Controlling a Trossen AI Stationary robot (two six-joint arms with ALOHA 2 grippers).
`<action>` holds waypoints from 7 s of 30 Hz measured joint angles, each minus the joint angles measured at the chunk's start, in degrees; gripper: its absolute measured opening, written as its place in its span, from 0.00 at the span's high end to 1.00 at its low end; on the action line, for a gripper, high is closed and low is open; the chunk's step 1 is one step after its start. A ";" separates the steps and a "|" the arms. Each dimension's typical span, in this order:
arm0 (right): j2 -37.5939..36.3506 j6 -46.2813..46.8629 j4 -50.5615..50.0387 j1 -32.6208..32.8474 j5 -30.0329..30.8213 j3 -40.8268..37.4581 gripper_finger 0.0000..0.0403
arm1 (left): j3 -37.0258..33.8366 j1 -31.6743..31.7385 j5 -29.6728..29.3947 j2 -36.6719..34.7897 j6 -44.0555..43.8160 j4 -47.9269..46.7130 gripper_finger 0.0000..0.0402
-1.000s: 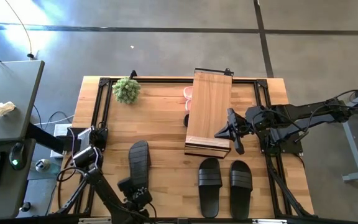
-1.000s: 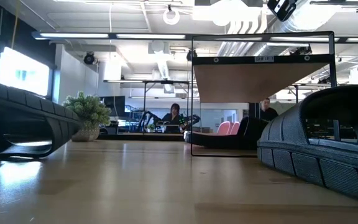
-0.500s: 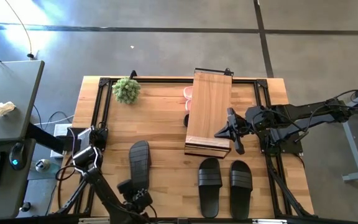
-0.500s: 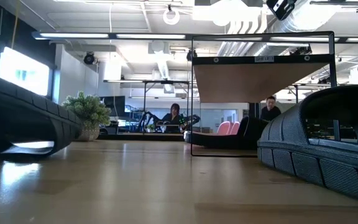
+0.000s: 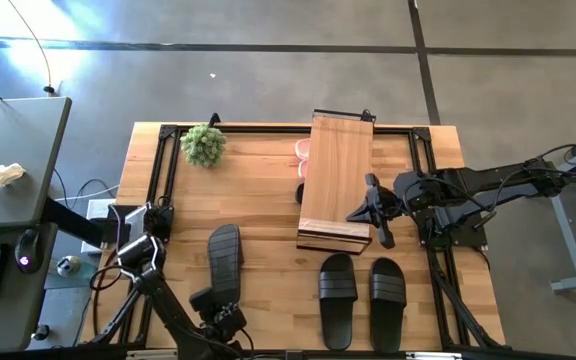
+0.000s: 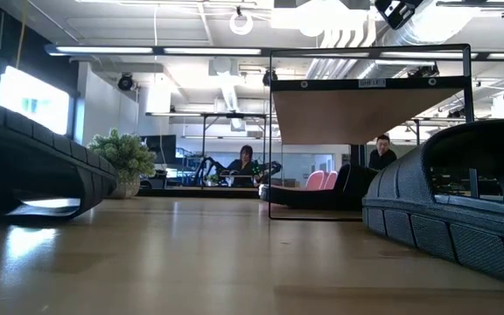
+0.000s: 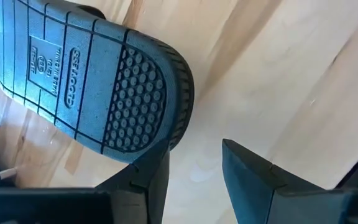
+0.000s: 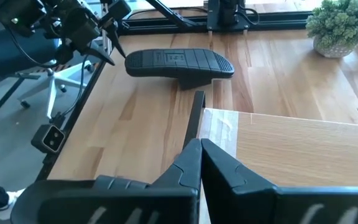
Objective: Pick and place slides into the shelf
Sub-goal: Put the black slipper under the shelf
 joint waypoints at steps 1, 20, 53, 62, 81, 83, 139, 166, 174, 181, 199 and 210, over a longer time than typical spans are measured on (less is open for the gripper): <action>0.00 -0.46 0.02 0.00 0.00 0.00 1.00 | 0.00 0.00 -0.04 0.00 0.08 -0.06 0.67; 0.00 -2.72 -1.33 -0.01 0.00 0.00 1.00 | 0.00 5.25 -6.80 0.00 11.81 -0.23 0.48; 0.00 -5.28 -1.77 0.00 -1.70 0.00 1.00 | 9.31 11.65 -3.03 -0.02 13.44 -0.26 0.63; 0.00 -5.04 -1.77 0.00 -1.73 0.00 1.00 | 9.31 13.03 0.07 -0.02 19.81 -0.24 0.70; -0.02 -4.80 -1.62 -0.02 0.52 0.00 1.00 | -0.79 16.08 -3.16 -0.02 21.91 -0.23 0.96; -0.02 -4.77 -1.62 -0.02 0.87 0.00 1.00 | -0.79 16.09 -3.46 -0.09 22.18 -0.17 0.96; -0.02 4.27 -0.82 -0.13 6.01 0.00 1.00 | 1.89 7.20 0.13 -10.02 -21.03 -0.24 0.71; -0.01 9.76 -0.78 0.70 -9.75 0.00 1.00 | -47.97 1.98 -6.82 -34.46 -49.06 45.57 0.86; -0.01 10.41 -0.25 0.79 -9.84 0.00 1.00 | -61.04 0.86 -16.47 -49.31 -51.36 45.12 0.82; 0.00 11.46 0.91 0.76 -9.50 0.00 1.00 | -62.10 2.14 -17.31 -62.14 -50.78 25.71 0.79; 0.00 15.76 1.77 0.63 -10.52 0.04 0.80 | -71.48 10.01 -12.41 -77.42 -48.50 17.15 0.56; -0.02 21.64 3.87 0.63 -7.15 0.04 0.78 | -71.56 12.71 -10.34 -92.50 -38.49 16.96 0.61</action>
